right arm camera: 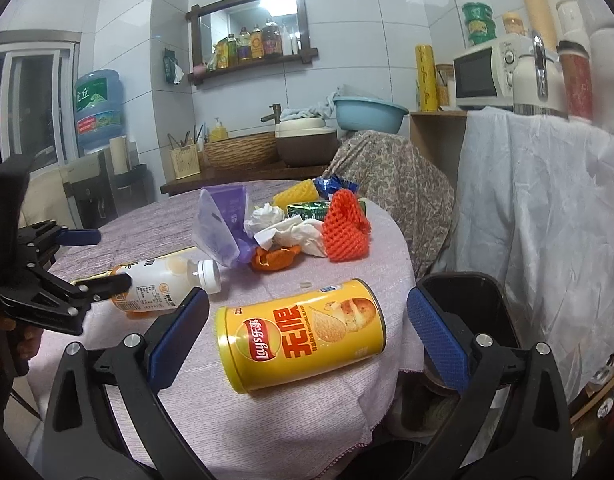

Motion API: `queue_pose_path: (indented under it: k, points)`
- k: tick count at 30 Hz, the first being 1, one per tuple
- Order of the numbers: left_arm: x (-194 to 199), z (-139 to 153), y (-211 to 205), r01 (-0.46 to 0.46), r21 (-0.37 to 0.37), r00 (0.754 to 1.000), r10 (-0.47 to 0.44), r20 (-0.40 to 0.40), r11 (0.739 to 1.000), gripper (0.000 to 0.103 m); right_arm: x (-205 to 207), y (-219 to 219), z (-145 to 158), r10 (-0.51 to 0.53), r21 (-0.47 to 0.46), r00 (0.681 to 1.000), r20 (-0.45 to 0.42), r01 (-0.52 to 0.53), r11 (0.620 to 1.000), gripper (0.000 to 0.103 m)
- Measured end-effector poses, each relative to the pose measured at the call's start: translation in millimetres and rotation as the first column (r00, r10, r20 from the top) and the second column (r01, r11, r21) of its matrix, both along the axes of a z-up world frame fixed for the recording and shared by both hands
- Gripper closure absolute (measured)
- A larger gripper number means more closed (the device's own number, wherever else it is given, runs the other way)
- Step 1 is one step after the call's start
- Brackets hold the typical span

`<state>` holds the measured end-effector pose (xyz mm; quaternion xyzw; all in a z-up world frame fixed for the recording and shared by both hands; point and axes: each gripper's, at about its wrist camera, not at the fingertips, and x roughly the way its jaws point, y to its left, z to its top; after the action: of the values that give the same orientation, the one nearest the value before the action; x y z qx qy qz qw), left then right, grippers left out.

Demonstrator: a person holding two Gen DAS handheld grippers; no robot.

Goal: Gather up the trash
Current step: 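Grasp the white-orange bottle with the left tool while the right tool grasps the purple bag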

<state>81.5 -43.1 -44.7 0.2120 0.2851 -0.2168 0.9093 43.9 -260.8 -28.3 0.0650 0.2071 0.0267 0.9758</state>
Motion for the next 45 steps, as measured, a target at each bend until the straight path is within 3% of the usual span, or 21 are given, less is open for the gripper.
queue_pose_path:
  k: [3, 8, 11, 14, 18, 27, 31, 36, 39, 45]
  points:
    - [14, -11, -15, 0.08, 0.148, 0.996, -0.074, -0.045, 0.986, 0.005, 1, -6, -1, -0.001, 0.031, 1.0, -0.01, 0.002, 1.0, 0.005]
    - [26, -22, -30, 0.187, 0.348, 0.982, -0.166, -0.09, 0.919, 0.008, 1, -7, 2, -0.009, 0.016, 1.0, -0.001, 0.009, 1.0, 0.005]
    - [33, -26, -34, 0.242, 0.384, 0.968, -0.193, -0.162, 0.891, 0.011, 1, -7, 2, -0.01, 0.02, 1.0, 0.0, 0.01, 1.0, 0.005]
    - [42, -33, -37, 0.271, 0.413, 0.957, -0.195, -0.217, 0.87, 0.021, 3, -7, 2, -0.006, 0.019, 1.0, -0.002, 0.006, 1.0, 0.005]
    - [53, -34, -32, 0.255, 0.406, 0.957, -0.168, -0.238, 0.878, 0.035, 9, -6, 7, 0.012, 0.017, 1.0, 0.004, -0.012, 1.0, 0.005]
    - [51, -34, -26, 0.243, 0.346, 0.957, -0.166, -0.237, 0.906, 0.036, 65, 9, 34, 0.193, 0.08, 0.98, -0.057, -0.188, 0.979, 0.005]
    - [49, -32, -16, 0.216, 0.297, 0.961, -0.149, -0.232, 0.93, 0.038, 105, 24, 42, 0.262, 0.101, 0.955, -0.141, -0.249, 0.963, 0.005]
    - [46, -27, -1, 0.165, 0.228, 0.969, -0.114, -0.218, 0.96, 0.04, 144, 52, 42, 0.378, 0.126, 0.892, -0.247, -0.357, 0.926, 0.005]
    - [47, -25, 4, 0.137, 0.2, 0.972, -0.093, -0.217, 0.97, 0.04, 165, 77, 39, 0.403, 0.079, 0.854, -0.33, -0.4, 0.913, 0.019]
    - [46, -28, 13, 0.098, 0.158, 0.972, -0.06, -0.226, 0.983, 0.04, 198, 103, 13, 0.427, 0.092, 0.766, -0.481, -0.44, 0.893, 0.048]
